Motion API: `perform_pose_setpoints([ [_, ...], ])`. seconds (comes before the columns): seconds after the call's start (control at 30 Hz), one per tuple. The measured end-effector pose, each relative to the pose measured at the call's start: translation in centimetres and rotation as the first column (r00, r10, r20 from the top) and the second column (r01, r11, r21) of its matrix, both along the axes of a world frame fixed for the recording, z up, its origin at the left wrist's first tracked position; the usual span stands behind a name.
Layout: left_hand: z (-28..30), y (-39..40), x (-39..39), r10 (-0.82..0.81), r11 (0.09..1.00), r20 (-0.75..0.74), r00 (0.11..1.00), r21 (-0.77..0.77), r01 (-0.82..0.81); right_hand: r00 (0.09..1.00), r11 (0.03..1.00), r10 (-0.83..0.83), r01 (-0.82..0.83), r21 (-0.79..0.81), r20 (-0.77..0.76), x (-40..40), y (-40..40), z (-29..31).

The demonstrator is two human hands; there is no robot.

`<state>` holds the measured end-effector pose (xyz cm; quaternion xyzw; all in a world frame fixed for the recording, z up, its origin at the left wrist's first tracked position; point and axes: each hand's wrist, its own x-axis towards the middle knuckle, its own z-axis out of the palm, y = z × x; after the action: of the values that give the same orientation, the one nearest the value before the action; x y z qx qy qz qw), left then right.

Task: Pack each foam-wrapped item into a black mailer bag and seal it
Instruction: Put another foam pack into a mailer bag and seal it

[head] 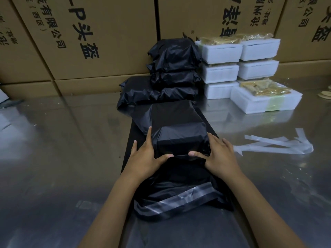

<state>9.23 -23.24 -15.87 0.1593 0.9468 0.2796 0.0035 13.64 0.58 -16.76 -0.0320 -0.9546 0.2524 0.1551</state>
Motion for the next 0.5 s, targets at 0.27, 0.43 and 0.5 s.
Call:
perform_pose_setpoints([
  [0.27, 0.2, 0.0, 0.7, -0.008, 0.999, -0.037, 0.999, 0.034, 0.009, 1.0, 0.997, -0.023, 0.023, 0.074, -0.007, 0.9, -0.4, 0.6],
  [0.43, 0.4, -1.0, 2.9, -0.065, 0.995, -0.061, 0.996, 0.078, 0.07, 0.999, 0.996, 0.039, -0.037, 0.081, -0.03, 3.2, -0.1, 0.4],
  [0.5, 0.8, -2.2, 4.1, -0.104, 0.983, -0.006, 0.995, 0.153, 0.104, 0.995, 0.998, 0.056, -0.054, 0.02, -0.087, 4.5, 0.6, 0.4],
])
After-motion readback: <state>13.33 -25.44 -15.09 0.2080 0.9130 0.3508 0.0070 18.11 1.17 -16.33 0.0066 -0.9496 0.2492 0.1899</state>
